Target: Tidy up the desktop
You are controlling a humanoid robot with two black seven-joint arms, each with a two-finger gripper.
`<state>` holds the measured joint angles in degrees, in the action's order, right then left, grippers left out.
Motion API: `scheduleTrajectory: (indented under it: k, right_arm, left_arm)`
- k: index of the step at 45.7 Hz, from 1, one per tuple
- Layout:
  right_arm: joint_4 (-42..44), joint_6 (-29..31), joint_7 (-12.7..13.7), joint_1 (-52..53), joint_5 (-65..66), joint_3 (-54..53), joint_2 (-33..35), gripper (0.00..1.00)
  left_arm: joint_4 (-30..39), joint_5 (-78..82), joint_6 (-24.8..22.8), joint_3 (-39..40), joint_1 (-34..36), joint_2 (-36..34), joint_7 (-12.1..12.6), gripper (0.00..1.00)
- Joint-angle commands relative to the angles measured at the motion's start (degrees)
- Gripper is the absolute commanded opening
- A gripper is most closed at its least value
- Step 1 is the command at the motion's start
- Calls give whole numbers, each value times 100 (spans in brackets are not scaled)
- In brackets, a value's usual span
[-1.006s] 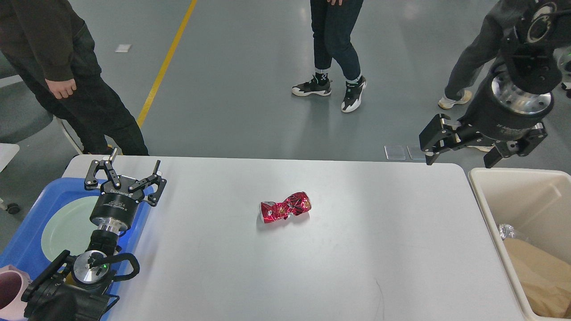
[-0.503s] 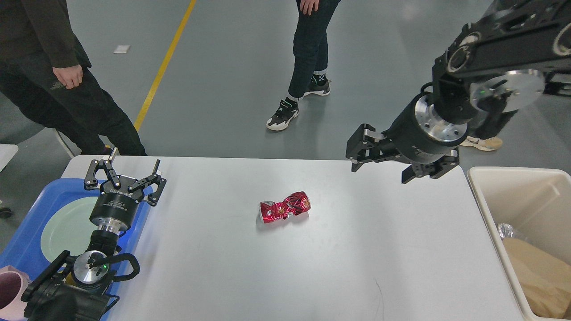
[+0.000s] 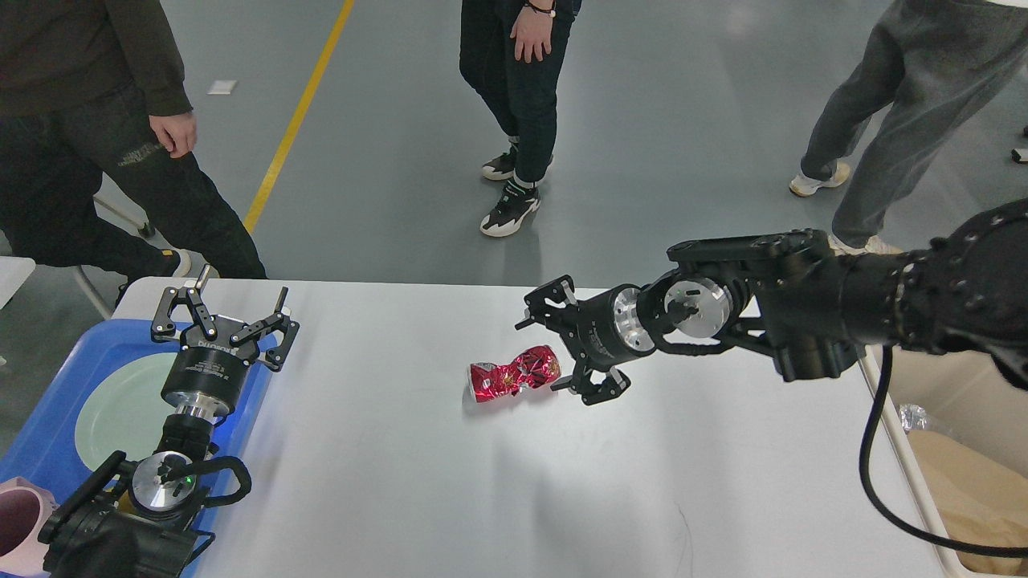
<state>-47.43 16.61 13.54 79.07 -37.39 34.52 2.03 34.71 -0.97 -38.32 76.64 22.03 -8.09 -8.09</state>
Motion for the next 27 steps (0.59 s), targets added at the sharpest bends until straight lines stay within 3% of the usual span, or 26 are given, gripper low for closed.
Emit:
scheduleTrajectory:
  k: [1, 10, 27]
  right_arm:
    - [1156, 0, -10, -840, 13, -68, -554, 91]
    - [2457, -17, -18, -1508, 22, -95, -1231, 91]
    - [2590, -281, -62, -1579, 22, -156, -1240, 87]
  left_arm:
    - [0, 1, 0, 0, 3, 0, 1, 96]
    - [0, 1, 0, 0, 3, 0, 1, 96]
    - [0, 1, 0, 0, 3, 0, 1, 96]
